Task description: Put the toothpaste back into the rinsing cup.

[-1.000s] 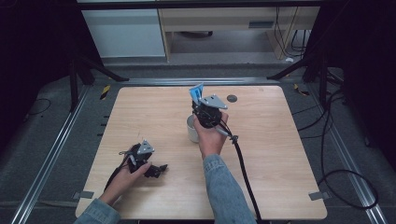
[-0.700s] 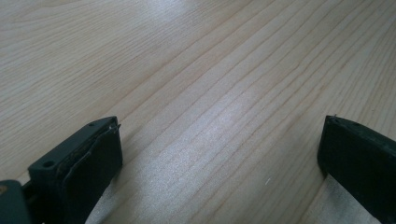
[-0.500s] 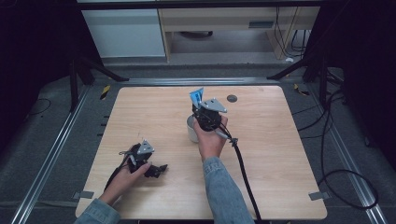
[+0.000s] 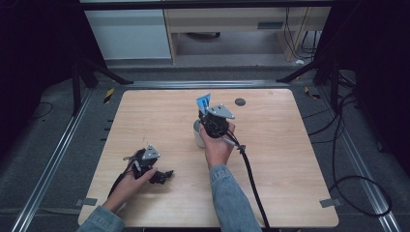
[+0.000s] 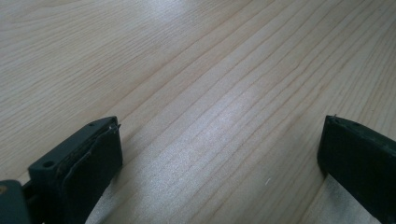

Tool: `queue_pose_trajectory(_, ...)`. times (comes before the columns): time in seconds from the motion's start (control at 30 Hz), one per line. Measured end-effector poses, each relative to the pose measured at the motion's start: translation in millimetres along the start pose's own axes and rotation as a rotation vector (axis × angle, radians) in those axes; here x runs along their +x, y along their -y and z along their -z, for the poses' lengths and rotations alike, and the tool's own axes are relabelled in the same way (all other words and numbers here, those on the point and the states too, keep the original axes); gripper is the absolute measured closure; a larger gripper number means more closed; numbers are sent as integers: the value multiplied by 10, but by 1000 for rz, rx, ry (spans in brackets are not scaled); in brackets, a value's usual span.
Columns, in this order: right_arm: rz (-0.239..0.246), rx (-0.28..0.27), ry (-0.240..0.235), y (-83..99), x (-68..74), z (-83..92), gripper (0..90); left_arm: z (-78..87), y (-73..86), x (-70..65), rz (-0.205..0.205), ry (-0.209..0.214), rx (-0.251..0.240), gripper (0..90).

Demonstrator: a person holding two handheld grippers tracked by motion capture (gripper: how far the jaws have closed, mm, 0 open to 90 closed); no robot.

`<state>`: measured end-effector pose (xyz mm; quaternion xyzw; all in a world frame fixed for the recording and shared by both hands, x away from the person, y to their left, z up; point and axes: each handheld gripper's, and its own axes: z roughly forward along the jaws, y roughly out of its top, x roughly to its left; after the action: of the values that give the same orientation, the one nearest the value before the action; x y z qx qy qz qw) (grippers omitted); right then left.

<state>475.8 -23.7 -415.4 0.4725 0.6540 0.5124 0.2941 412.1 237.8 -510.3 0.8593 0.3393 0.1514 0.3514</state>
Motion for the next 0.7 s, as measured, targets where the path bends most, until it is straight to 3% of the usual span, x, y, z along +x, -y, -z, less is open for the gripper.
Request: queue_pose_trajectory(0.7, -28, 7, 4, 67, -18, -30, 725, 0, 0, 1, 0, 0, 0, 0)
